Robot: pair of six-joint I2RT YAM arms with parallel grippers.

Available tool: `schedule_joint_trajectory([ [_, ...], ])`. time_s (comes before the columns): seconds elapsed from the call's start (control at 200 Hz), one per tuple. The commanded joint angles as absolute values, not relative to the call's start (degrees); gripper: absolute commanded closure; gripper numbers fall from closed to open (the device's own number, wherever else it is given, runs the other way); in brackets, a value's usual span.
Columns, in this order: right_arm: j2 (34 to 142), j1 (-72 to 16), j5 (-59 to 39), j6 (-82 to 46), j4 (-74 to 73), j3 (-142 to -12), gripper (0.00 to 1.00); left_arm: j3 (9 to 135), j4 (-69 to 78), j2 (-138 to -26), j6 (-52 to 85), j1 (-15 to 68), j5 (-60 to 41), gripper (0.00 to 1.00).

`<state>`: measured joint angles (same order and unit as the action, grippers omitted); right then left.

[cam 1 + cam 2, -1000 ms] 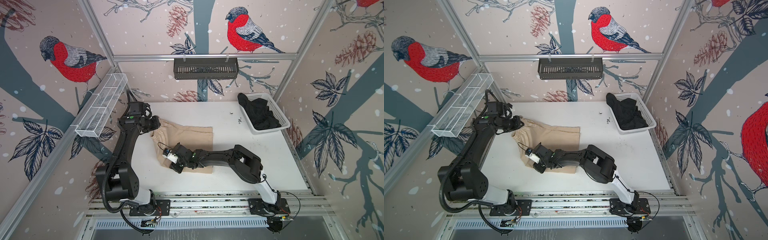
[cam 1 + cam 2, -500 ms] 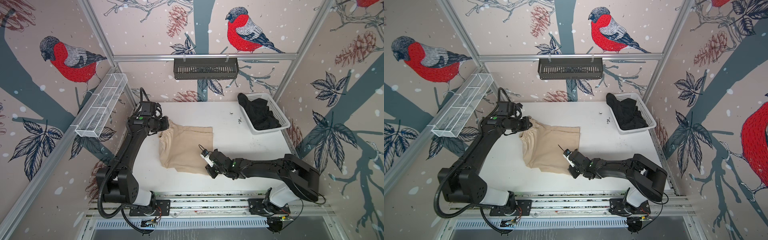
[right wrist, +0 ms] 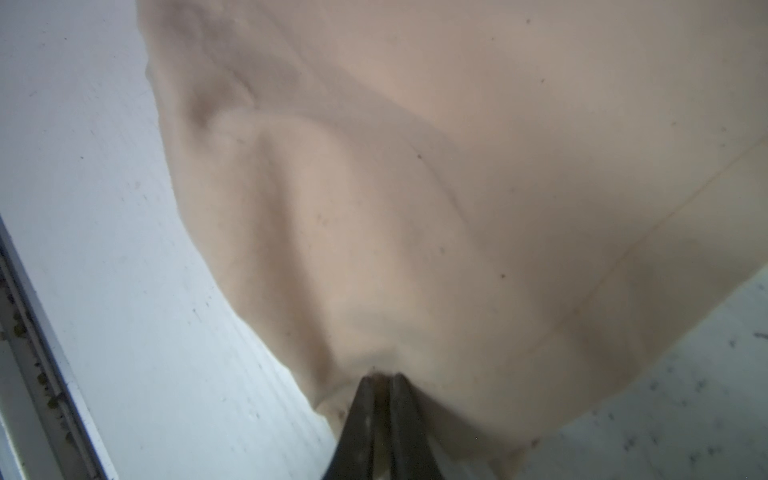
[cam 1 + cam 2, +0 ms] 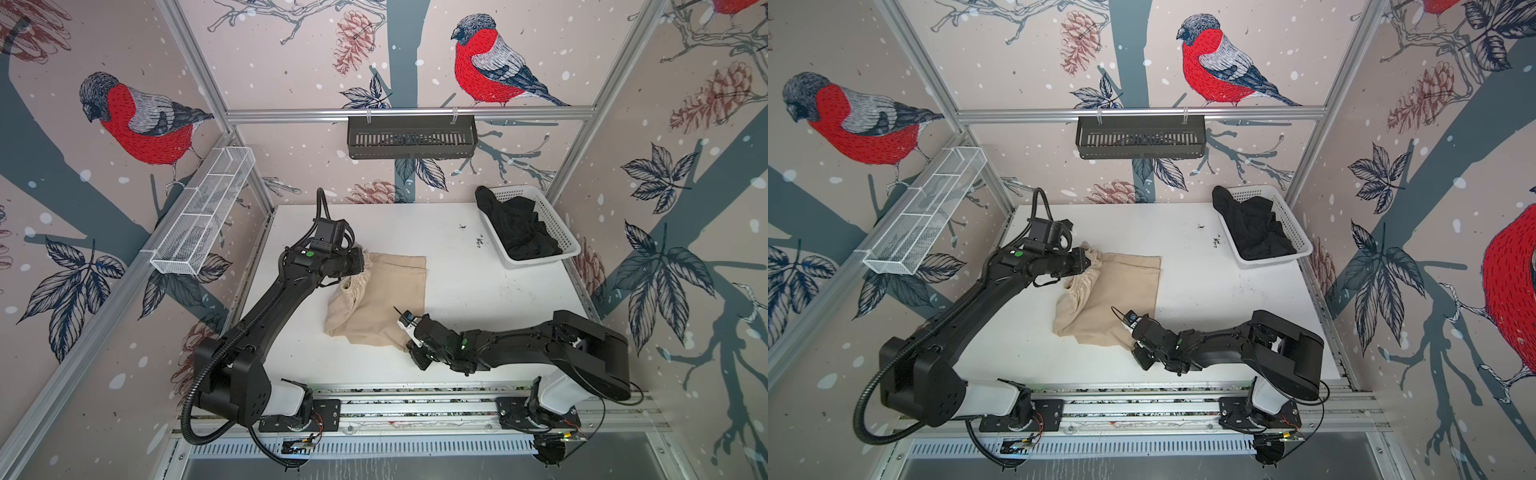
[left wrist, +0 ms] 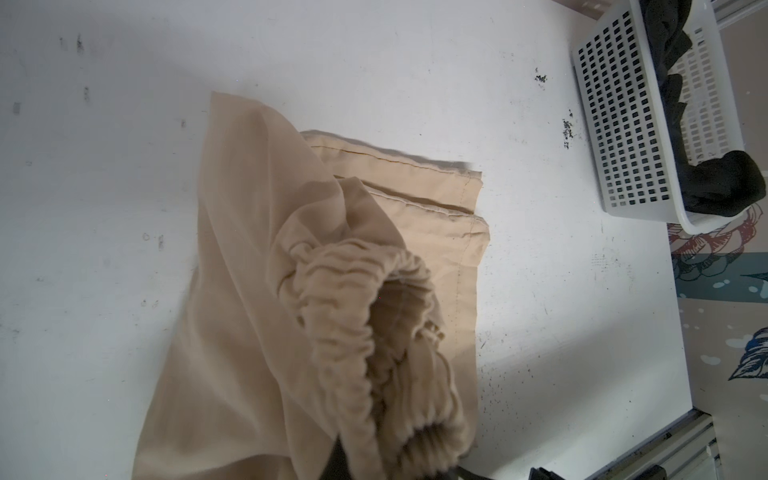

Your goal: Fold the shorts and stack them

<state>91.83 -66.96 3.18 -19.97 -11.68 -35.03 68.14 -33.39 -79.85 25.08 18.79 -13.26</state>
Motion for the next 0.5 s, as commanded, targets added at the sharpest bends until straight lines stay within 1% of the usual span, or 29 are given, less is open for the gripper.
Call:
schedule_joint_trajectory([
  [0.0, 93.1, -68.0, 2.9, -21.2, -7.9, -35.3, 0.88, 68.9, -28.5, -81.0, 27.6, 19.9, -12.6, 1.0],
  [0.14, 92.3, -68.6, 4.1, -21.6, -5.9, -34.6, 0.88, 71.6, -30.3, -82.9, 26.3, 21.2, -11.4, 1.0],
  [0.24, 91.0, -68.6, 5.4, -21.5, -3.6, -34.3, 0.84, 72.4, -31.7, -84.6, 24.8, 22.6, -11.1, 1.0],
  [0.33, 89.9, -68.6, 5.8, -21.3, -2.3, -34.0, 0.82, 71.4, -31.1, -85.7, 23.5, 25.5, -10.7, 1.0],
  [0.495, 89.1, -67.6, 5.9, -21.1, -1.8, -33.8, 0.72, 70.0, -31.7, -88.5, 22.3, 29.2, -11.4, 1.0],
])
